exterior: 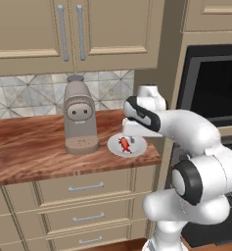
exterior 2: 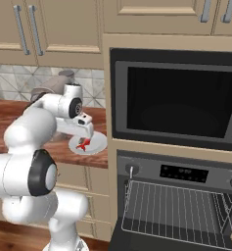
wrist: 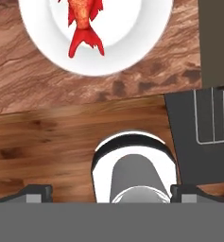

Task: Take the fish from the oven and place it on the plate on the counter.

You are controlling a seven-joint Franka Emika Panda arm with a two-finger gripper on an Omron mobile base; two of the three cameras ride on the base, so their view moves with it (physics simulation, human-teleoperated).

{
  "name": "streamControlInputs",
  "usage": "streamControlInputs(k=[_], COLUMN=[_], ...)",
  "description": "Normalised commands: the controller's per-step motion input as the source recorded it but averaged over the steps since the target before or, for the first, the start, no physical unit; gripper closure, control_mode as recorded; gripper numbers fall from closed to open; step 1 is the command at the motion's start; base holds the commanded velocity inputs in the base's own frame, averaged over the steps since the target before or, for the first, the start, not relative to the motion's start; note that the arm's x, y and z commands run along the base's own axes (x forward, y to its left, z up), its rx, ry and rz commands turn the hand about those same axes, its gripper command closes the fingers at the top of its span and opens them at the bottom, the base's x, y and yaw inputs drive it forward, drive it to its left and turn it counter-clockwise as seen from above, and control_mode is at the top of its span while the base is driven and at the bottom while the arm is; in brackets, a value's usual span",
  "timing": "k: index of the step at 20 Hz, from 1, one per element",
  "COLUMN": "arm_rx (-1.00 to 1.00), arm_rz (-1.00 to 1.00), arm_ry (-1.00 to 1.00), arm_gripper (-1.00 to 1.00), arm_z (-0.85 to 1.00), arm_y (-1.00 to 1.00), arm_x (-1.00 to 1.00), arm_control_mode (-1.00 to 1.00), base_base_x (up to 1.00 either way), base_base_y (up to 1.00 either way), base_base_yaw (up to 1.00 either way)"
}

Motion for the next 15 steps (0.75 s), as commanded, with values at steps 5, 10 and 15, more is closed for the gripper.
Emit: streamControlInputs(k=[5, 10, 15], arm_rx=[0.00, 0.00, 0.00], arm_rz=[0.00, 0.00, 0.00], arm_ry=[-0.03, -0.11, -0.15], arm_gripper=[-1.00, -1.00, -1.00], arm_z=[0.59, 0.56, 0.57], arm_y=[0.00, 0.00, 0.00], arm_x=[-1.00, -1.00, -0.87], arm_control_mode=[-1.00, -1.00, -1.00], base_base_x=[0.00, 0.00, 0.00], base_base_y=[0.00, 0.00, 0.00], base_base_yaw=[0.00, 0.00, 0.00])
